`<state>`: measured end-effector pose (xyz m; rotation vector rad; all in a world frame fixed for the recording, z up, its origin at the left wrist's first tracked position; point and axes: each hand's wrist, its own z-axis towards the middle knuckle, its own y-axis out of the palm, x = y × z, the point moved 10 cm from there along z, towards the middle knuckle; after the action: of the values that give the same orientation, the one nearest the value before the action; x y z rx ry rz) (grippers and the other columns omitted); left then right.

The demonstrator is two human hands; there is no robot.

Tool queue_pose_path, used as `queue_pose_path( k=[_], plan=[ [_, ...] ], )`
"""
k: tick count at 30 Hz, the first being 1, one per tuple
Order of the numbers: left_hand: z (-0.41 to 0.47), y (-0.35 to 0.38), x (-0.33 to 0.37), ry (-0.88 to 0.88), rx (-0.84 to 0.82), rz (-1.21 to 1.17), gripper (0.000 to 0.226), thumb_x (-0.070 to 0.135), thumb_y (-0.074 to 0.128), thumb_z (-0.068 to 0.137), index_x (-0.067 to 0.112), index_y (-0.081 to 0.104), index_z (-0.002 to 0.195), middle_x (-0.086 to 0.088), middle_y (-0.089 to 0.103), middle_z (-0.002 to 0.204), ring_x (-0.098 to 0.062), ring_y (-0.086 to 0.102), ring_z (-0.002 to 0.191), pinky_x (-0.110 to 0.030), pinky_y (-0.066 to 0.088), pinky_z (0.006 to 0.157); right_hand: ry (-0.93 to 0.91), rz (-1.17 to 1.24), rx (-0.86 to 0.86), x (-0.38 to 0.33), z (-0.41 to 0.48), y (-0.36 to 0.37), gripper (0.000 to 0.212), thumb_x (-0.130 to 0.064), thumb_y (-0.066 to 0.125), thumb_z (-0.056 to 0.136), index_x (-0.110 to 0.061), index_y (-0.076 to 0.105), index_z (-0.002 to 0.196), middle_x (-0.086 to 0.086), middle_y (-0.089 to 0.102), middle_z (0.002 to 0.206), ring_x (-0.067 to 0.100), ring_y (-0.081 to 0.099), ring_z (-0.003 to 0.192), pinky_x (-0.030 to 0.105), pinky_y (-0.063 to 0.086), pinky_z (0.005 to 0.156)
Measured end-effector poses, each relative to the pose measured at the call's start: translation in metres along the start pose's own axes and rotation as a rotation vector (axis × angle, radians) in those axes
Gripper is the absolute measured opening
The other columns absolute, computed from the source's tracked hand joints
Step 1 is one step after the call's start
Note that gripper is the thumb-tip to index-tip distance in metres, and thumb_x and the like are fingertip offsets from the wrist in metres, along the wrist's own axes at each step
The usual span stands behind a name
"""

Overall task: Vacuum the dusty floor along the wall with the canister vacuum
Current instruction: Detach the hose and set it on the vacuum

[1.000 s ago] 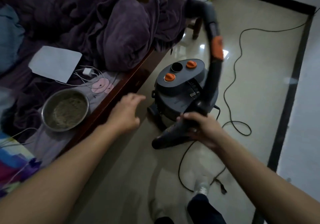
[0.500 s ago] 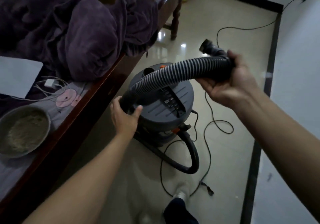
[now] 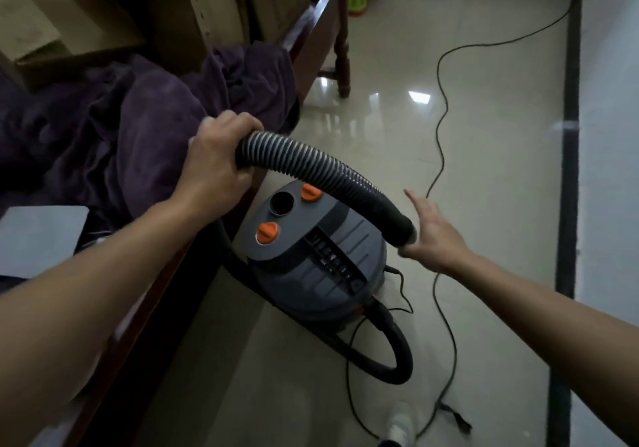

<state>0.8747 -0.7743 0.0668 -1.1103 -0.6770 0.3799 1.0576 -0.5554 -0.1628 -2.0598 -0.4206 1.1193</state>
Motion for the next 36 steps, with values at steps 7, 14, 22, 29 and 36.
queue_pose_path(
  k=[7,14,22,29,36],
  plan=[
    [0.065,0.002,-0.022,0.068,-0.008,0.171,0.038,-0.001,0.059,0.078,0.008,0.052,0.114,-0.018,0.051,0.106,-0.039,0.047,0.098,-0.048,0.040,0.082,-0.007,0.297,0.252,-0.009,0.018,-0.034,0.052,-0.033,0.082,0.059,-0.029,0.058,0.105,-0.008,0.063,0.085,0.017,0.060,0.080,0.026,0.045,0.064],
    [0.083,0.087,-0.062,-0.089,-0.182,0.300,0.047,0.017,0.066,0.084,0.016,0.044,0.126,-0.015,0.053,0.116,-0.038,0.048,0.107,-0.053,0.039,0.089,0.066,0.430,0.535,0.003,-0.001,-0.096,0.041,-0.036,0.078,0.065,-0.041,0.052,0.096,-0.018,0.060,0.081,-0.005,0.056,0.074,0.019,0.043,0.064],
    [0.059,0.227,-0.071,-0.133,-0.414,-0.028,0.059,0.021,0.056,0.092,0.020,0.029,0.145,-0.015,0.042,0.133,-0.036,0.040,0.124,-0.049,0.035,0.101,0.462,0.497,0.699,0.056,-0.042,-0.027,0.052,-0.065,0.070,0.069,-0.042,0.047,0.110,0.000,0.065,0.089,0.026,0.067,0.074,0.049,0.057,0.071],
    [-0.047,0.263,-0.083,-0.070,-0.498,-0.085,0.057,0.036,0.041,0.099,0.015,0.025,0.150,-0.012,0.029,0.153,-0.029,0.018,0.144,-0.047,0.022,0.112,0.895,0.756,0.754,0.090,-0.117,0.095,0.054,-0.076,0.065,0.064,-0.032,0.057,0.095,0.008,0.067,0.089,0.025,0.067,0.056,0.029,0.052,0.043],
    [-0.106,0.255,-0.070,0.084,-0.512,-0.016,0.059,0.041,0.033,0.101,0.016,0.019,0.153,-0.014,0.008,0.160,-0.028,0.004,0.148,-0.040,0.008,0.119,0.995,0.879,0.751,0.050,-0.153,0.198,0.055,-0.086,0.045,0.070,-0.041,0.054,0.099,0.000,0.068,0.096,0.033,0.068,0.085,0.053,0.057,0.077]
  ],
)
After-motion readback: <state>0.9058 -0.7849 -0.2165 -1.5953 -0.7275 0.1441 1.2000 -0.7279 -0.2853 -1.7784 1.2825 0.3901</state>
